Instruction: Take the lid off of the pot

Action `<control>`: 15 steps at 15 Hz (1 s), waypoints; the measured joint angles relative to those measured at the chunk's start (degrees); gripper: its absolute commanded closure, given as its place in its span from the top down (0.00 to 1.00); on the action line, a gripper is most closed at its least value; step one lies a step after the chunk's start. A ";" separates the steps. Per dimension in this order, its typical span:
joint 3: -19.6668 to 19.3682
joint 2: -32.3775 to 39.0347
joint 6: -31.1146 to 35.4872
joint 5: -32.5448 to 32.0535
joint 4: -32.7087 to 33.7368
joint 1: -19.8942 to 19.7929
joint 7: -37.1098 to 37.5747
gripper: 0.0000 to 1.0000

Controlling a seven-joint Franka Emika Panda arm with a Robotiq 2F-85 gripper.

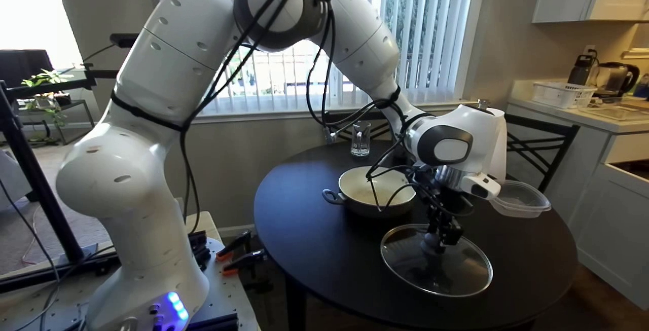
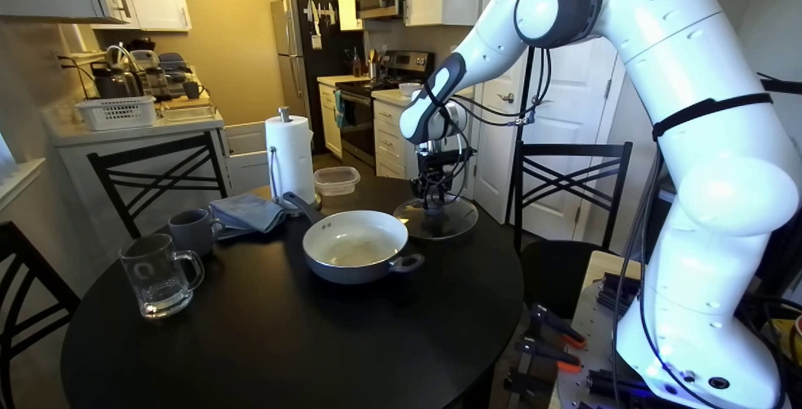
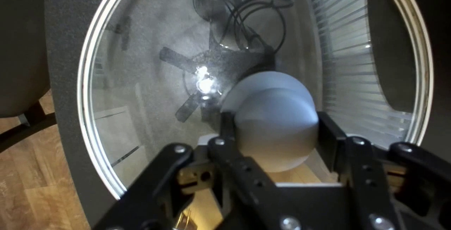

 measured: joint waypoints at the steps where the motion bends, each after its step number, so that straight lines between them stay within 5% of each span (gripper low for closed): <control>1: 0.01 0.21 0.16 0.04 0.02 0.01 0.12 0.33; 4: 0.13 0.21 0.34 0.04 0.02 0.09 0.16 0.33; 5: 0.20 0.21 0.47 0.04 0.01 0.12 0.17 0.83; 10: 0.45 -0.23 0.84 0.04 0.13 0.21 0.18 1.00; 15: 0.54 -1.63 0.93 0.04 0.23 0.79 0.18 1.00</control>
